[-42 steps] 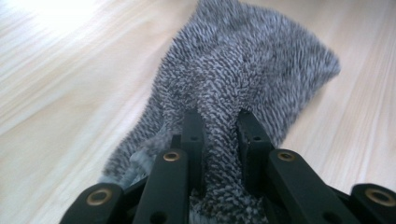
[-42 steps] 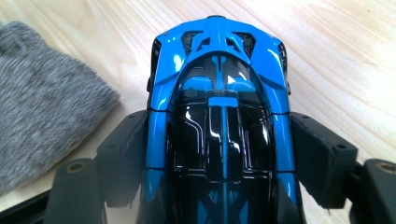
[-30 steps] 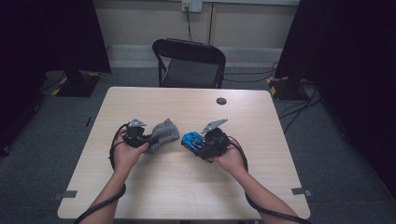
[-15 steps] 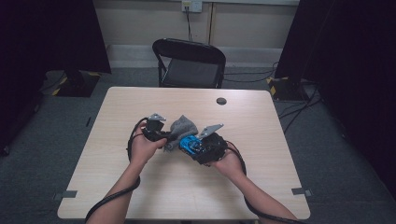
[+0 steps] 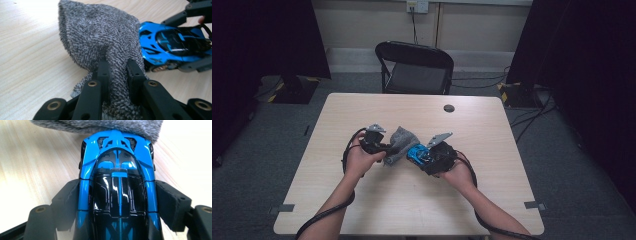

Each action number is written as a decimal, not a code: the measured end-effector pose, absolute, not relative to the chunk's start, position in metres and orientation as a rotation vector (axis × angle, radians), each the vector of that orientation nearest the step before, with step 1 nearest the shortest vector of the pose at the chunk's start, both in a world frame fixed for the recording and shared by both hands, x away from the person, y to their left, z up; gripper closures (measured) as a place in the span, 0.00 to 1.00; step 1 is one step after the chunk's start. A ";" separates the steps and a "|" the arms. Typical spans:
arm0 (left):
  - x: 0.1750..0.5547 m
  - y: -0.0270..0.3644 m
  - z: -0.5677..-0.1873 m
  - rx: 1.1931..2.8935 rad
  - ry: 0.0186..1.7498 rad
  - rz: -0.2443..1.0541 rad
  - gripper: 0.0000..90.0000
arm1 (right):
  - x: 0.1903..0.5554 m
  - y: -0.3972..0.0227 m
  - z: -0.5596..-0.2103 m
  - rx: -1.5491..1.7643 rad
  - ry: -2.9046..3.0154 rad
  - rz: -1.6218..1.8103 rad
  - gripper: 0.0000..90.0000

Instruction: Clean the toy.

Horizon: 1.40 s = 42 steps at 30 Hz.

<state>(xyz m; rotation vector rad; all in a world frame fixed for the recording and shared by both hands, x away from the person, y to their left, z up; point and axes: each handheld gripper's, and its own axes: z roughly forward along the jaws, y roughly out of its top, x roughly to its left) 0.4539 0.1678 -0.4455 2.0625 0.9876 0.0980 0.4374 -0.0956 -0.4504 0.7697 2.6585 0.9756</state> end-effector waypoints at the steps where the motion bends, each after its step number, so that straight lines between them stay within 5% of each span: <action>1: 0.453 0.168 -0.445 2.061 0.989 0.098 0.85 | 0.438 -0.096 -0.451 0.772 2.657 0.980 0.29; 42: 0.424 0.177 -0.446 2.117 0.909 0.006 0.85 | 0.456 -0.121 -0.451 0.913 2.606 0.974 0.31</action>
